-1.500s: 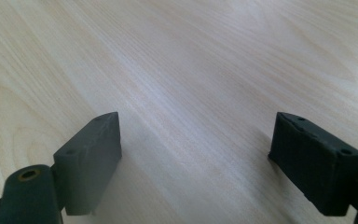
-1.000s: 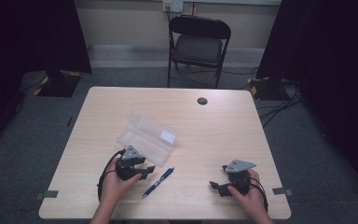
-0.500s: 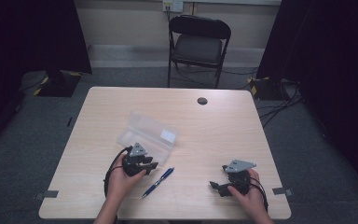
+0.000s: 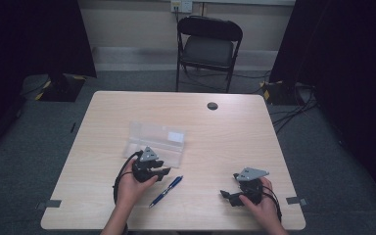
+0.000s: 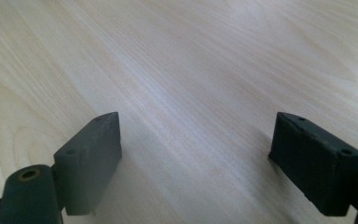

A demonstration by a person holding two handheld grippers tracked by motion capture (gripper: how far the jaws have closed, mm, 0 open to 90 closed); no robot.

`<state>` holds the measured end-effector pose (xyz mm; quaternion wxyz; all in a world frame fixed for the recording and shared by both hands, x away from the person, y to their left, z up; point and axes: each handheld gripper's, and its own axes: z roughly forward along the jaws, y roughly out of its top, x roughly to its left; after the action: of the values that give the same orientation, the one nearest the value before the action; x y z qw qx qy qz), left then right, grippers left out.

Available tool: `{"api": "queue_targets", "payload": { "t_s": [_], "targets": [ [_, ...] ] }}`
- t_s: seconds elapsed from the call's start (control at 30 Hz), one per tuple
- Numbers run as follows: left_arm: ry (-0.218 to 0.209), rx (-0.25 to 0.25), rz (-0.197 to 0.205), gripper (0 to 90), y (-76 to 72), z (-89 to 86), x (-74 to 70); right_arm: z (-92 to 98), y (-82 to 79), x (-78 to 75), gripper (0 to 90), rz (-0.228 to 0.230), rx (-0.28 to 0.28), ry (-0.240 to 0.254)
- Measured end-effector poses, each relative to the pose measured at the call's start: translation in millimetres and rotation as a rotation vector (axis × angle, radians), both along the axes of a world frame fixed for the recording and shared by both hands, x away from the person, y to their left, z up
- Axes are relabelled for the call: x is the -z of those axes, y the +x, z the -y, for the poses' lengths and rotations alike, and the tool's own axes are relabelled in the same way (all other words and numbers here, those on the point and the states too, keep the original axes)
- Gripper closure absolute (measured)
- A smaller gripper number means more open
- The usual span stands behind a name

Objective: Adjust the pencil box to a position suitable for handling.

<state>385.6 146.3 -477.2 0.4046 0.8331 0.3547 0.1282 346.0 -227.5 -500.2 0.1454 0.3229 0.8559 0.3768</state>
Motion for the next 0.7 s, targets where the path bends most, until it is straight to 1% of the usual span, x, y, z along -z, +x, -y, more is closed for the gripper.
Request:
{"api": "queue_targets", "payload": {
  "t_s": [0.07,0.1,0.13,0.2,0.23,0.3,0.33,0.37,0.43,0.47,0.5,0.53,0.6,0.63,0.67,0.7],
  "targets": [
    [-0.002,-0.017,0.006,55.3,-2.9,-7.9,-2.1,0.1,0.1,0.0,15.3,0.001,-0.001,-0.001],
    [-0.005,-0.014,0.009,55.1,-3.6,-13.3,-3.2,0.1,0.1,0.0,15.2,0.001,0.000,-0.001],
    [0.004,-0.024,0.015,53.9,-4.7,-18.5,-4.4,0.1,0.1,0.0,15.3,0.002,0.000,-0.002],
    [-0.012,-0.052,0.022,50.7,-6.4,-28.4,-5.9,0.0,0.1,0.1,15.3,0.001,0.000,-0.001],
    [-0.002,-0.064,0.025,47.9,-6.5,-33.9,-7.2,0.0,0.0,0.0,15.3,0.000,0.000,0.000],
    [-0.007,-0.106,0.026,41.7,-5.8,-42.7,-8.0,0.0,0.0,0.0,15.3,0.000,0.000,0.000],
    [-0.009,-0.109,0.029,38.2,-4.6,-47.2,-8.6,0.1,0.1,0.0,15.3,0.001,-0.001,0.000],
    [-0.021,-0.121,0.028,36.9,-4.0,-49.7,-8.6,0.1,0.1,0.0,15.3,0.002,0.000,-0.002],
    [0.015,-0.125,0.042,34.4,-0.8,-54.9,-8.1,0.1,0.1,0.0,15.3,0.001,0.000,-0.001],
    [0.037,-0.117,0.042,32.1,2.0,-57.7,-7.2,0.1,0.1,0.0,15.2,0.001,0.000,-0.001],
    [0.037,-0.117,0.042,31.2,2.0,-57.7,-7.2,0.1,0.1,0.0,15.3,0.002,0.001,-0.002],
    [0.047,-0.129,0.057,30.8,5.5,-60.3,-5.8,0.1,0.1,0.1,15.2,0.001,-0.001,0.000],
    [0.049,-0.142,0.058,27.8,9.2,-62.5,-5.6,0.1,0.1,0.1,15.3,0.001,-0.001,0.000],
    [0.061,-0.137,0.059,27.5,11.2,-64.1,-6.5,0.1,0.1,0.1,15.3,0.001,-0.001,0.000],
    [0.060,-0.140,0.060,27.3,13.1,-65.0,-6.8,0.0,0.0,0.0,15.2,0.000,0.000,0.000],
    [0.068,-0.143,0.066,26.8,15.5,-67.4,-7.8,0.1,0.1,0.0,15.3,0.002,0.000,-0.001]
  ]
}}
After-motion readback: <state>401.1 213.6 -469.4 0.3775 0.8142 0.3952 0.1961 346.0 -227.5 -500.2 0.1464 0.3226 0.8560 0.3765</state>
